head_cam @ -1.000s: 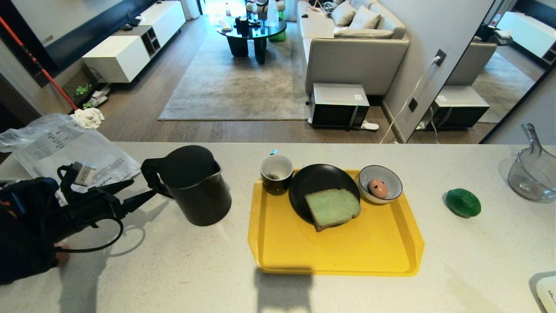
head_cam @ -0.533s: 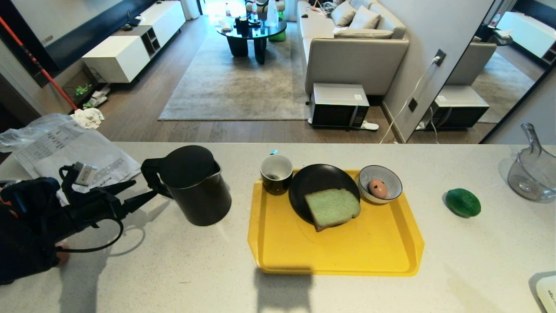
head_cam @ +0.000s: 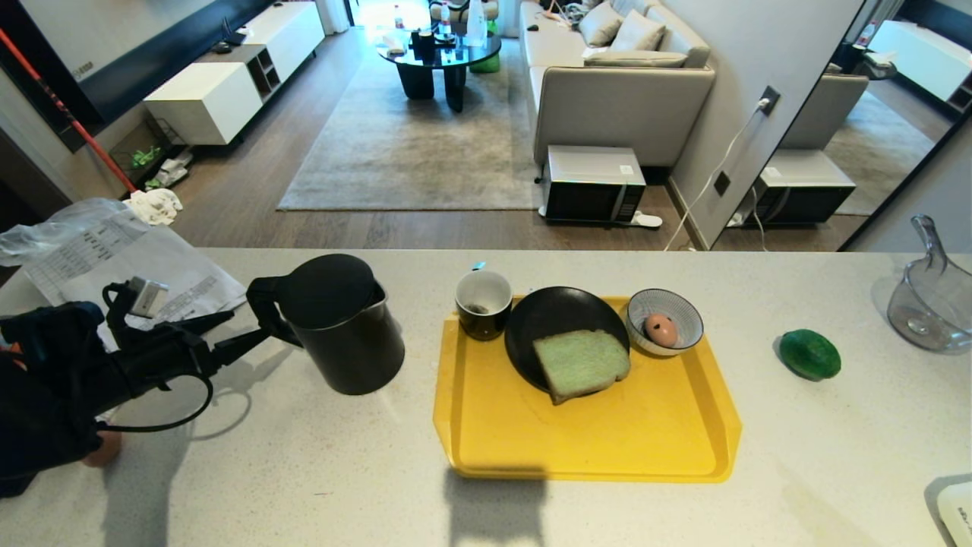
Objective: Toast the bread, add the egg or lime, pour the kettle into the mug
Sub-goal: Pick up the kettle
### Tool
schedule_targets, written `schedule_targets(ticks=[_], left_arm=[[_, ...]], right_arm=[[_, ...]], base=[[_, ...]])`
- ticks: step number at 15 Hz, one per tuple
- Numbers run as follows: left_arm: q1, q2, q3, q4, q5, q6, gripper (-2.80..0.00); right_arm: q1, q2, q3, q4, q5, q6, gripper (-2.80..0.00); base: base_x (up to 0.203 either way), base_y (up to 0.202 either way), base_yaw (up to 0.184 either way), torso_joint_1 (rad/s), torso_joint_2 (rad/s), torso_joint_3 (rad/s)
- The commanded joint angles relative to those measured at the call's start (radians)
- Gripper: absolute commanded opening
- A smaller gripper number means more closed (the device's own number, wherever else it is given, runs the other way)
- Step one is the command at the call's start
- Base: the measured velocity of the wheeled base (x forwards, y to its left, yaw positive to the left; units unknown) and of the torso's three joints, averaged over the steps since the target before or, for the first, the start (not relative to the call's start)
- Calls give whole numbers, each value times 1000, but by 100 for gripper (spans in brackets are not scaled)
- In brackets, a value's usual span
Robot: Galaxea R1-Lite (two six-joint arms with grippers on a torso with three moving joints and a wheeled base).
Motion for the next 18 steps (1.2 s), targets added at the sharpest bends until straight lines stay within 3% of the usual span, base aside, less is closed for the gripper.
schedule_targets(ticks=[1,9,18], left_arm=[[7,48,-62,-2,-4,6,0],[-32,101,-150,47,19,46,0],[-94,97,-223,101,49,48,0]], right_arm=[[0,1,0,0,0,-1,-280],[0,1,0,0,0,-1,-280],[0,1,0,0,0,-1,-280]], base=[[0,0,0,0,0,0],[0,0,0,0,0,0],[0,0,0,0,0,0]])
